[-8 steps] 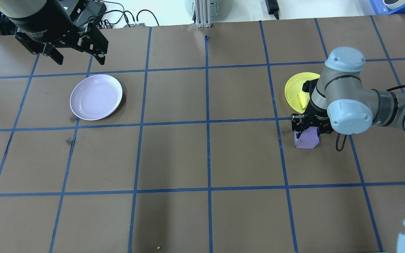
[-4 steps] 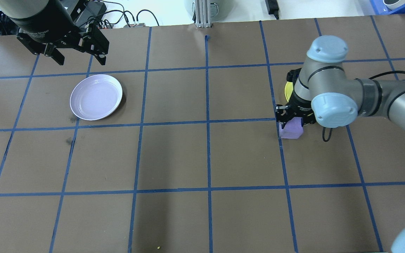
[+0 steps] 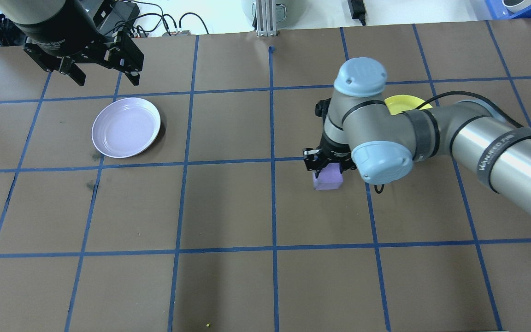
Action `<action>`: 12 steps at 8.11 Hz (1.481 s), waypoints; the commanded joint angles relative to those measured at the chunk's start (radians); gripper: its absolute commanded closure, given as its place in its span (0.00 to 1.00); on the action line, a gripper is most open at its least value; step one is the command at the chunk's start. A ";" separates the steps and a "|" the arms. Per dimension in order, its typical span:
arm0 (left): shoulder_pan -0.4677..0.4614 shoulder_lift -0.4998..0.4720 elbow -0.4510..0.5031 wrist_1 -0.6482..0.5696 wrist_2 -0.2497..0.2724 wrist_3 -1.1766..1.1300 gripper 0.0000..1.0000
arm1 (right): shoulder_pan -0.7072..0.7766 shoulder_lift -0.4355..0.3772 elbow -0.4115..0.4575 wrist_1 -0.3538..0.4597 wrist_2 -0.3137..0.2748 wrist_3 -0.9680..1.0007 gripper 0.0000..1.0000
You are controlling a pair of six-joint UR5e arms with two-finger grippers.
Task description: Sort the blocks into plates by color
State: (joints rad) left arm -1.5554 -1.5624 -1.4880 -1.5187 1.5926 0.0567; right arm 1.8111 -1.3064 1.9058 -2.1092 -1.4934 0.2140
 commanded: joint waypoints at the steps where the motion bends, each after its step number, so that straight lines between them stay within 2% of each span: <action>1: 0.000 -0.004 -0.002 0.000 0.000 0.000 0.00 | 0.218 0.027 -0.079 -0.003 0.027 0.146 0.54; 3: 0.000 -0.005 -0.002 0.000 0.000 0.000 0.00 | 0.339 0.122 -0.151 -0.081 0.028 0.240 0.52; 4: 0.000 -0.005 -0.003 0.000 0.000 0.000 0.00 | 0.353 0.169 -0.183 -0.113 0.027 0.275 0.49; 5: 0.000 -0.007 -0.002 0.000 0.000 0.000 0.00 | 0.353 0.189 -0.200 -0.114 0.024 0.275 0.39; 6: 0.000 -0.007 -0.003 0.000 0.000 0.000 0.00 | 0.356 0.196 -0.200 -0.111 0.004 0.275 0.00; 10: -0.002 -0.007 -0.002 -0.001 0.001 -0.017 0.00 | 0.327 0.167 -0.205 -0.098 0.005 0.254 0.00; 11: -0.002 -0.011 -0.003 -0.001 0.001 -0.017 0.00 | 0.297 0.135 -0.202 -0.075 0.005 0.233 0.00; 12: -0.003 -0.013 -0.002 -0.003 -0.009 -0.050 0.00 | 0.243 0.089 -0.202 -0.018 0.005 0.200 0.00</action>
State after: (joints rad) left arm -1.5569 -1.5718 -1.4906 -1.5203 1.5929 0.0404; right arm 2.1263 -1.1529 1.7031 -2.1940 -1.4883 0.4591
